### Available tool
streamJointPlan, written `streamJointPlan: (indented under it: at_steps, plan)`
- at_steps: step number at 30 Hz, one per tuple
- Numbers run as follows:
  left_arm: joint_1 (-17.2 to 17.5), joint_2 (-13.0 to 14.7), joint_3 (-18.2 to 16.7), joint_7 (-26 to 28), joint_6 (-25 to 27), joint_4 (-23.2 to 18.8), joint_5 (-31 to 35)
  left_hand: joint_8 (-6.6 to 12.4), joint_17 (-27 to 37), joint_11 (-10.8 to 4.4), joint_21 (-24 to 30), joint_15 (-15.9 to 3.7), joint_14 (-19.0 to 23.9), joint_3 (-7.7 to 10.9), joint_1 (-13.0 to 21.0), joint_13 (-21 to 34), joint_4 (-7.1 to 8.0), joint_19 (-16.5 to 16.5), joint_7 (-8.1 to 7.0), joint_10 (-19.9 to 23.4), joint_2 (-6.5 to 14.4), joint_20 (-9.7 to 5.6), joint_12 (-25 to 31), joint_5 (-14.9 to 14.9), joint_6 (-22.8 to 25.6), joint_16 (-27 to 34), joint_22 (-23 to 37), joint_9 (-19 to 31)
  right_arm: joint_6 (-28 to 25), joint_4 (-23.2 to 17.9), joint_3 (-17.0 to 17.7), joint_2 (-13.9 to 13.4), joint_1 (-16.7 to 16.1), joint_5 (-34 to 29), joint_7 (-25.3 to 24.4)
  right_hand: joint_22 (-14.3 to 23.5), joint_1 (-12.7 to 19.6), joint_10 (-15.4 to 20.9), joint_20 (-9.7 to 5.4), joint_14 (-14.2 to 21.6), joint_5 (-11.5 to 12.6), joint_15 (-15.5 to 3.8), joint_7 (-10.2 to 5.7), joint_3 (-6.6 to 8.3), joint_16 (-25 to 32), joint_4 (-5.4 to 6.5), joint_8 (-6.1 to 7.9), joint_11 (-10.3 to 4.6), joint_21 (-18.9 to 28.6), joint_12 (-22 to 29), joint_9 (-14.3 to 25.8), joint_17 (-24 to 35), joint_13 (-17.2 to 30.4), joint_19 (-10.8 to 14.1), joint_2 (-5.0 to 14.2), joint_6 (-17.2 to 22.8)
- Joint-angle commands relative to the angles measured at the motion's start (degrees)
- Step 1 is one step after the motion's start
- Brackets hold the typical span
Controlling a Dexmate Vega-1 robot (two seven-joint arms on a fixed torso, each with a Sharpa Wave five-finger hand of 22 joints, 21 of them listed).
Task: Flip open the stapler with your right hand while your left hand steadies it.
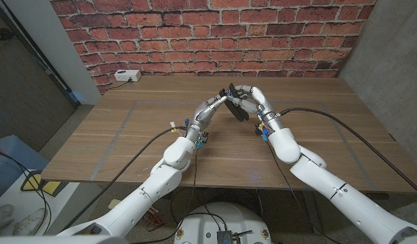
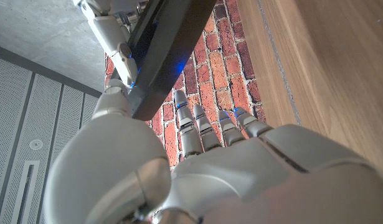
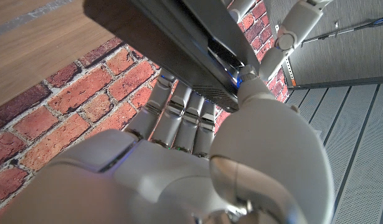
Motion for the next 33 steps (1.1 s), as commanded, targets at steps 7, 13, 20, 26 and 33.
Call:
streamJointPlan:
  at_steps: [7, 13, 20, 26, 33]
  plan:
    - [-1.49, -2.16, 0.87, -1.53, -1.24, 2.36, -0.67, 0.66, 0.09, -0.4, 0.14, -4.93, 0.19, 0.27, 2.18, 0.42, -0.46, 0.47, -1.26, 0.95, 1.2, 0.13, 0.51, 0.71, 2.71, 0.33, 0.15, 0.01, 1.68, 2.42, 0.18, 0.34, 0.82, -0.44, -0.81, -0.06, 0.44, 4.04, -4.58, 0.5, -0.37, -5.16, -3.81, 2.57, -0.08, 1.78, -0.25, -3.77, 1.19, 0.01, -0.13, 0.31, 0.12, -0.46, 2.01, 4.45]
    - [-1.76, -2.68, 1.08, -1.55, -1.15, 2.7, -0.76, 0.86, 0.08, -0.64, 0.13, -5.05, 0.2, 0.26, 2.7, 0.5, -0.5, 0.47, -1.12, 1.39, 1.5, 0.07, 0.69, 0.75, 3.74, 0.33, 0.14, -0.02, 2.02, 2.58, 0.49, 0.17, 0.65, -0.37, -1.02, -0.15, 0.37, 4.17, -4.62, 0.56, -0.53, -5.13, -3.9, 2.77, -0.11, 1.78, -0.44, -3.73, 1.64, 0.0, -0.27, 0.47, 0.03, -0.59, 1.85, 4.53]
    - [-1.77, -3.2, 1.28, -1.36, -1.09, 2.96, -0.83, 1.27, 0.06, -1.05, 0.13, -5.14, 0.38, 0.32, 3.28, 0.63, -0.43, 0.45, -0.33, 1.97, 2.19, 0.06, 0.92, 0.72, 5.19, 0.41, 0.15, 0.15, 2.15, 2.38, 1.09, 0.0, 0.03, -0.31, -1.65, -0.23, 0.26, 4.21, -4.65, 0.53, -0.62, -5.07, -3.9, 2.95, -0.2, 1.85, -0.57, -3.81, 2.0, -0.03, -0.37, 0.55, -0.02, -0.72, 1.83, 4.63]
    - [-1.42, -3.44, 1.2, -1.23, -1.42, 2.93, -1.08, 1.26, 0.05, -1.18, 0.18, -5.26, 0.62, 0.38, 3.53, 0.73, -0.28, 0.57, -0.6, 2.36, 2.8, -0.08, 1.07, 0.66, 5.45, 0.5, 0.16, 0.29, 1.91, 1.96, 1.46, -0.22, -0.46, -0.06, -1.68, -0.32, 0.24, 4.14, -4.7, 0.61, -0.68, -5.15, -3.96, 3.18, -0.25, 1.87, -0.72, -3.84, 2.4, -0.05, -0.48, 0.66, 0.01, -0.77, 1.85, 4.7]
    - [-1.05, -4.02, 0.97, -2.13, -2.47, 3.5, -2.41, 0.69, 0.1, -1.09, 0.21, -5.49, 0.81, -0.07, 3.08, 0.82, 0.05, 0.66, -0.72, 2.49, 2.76, -0.34, 1.1, 0.46, 4.57, 0.58, 0.16, 0.26, 1.66, 1.64, 1.41, -0.17, -0.78, -0.26, -1.83, -0.42, 0.2, 4.05, -4.73, 0.62, -0.73, -5.15, -3.89, 3.36, -0.31, 1.87, -0.84, -3.87, 2.74, 0.01, -0.58, 0.76, 0.2, -0.9, 1.82, 4.78]
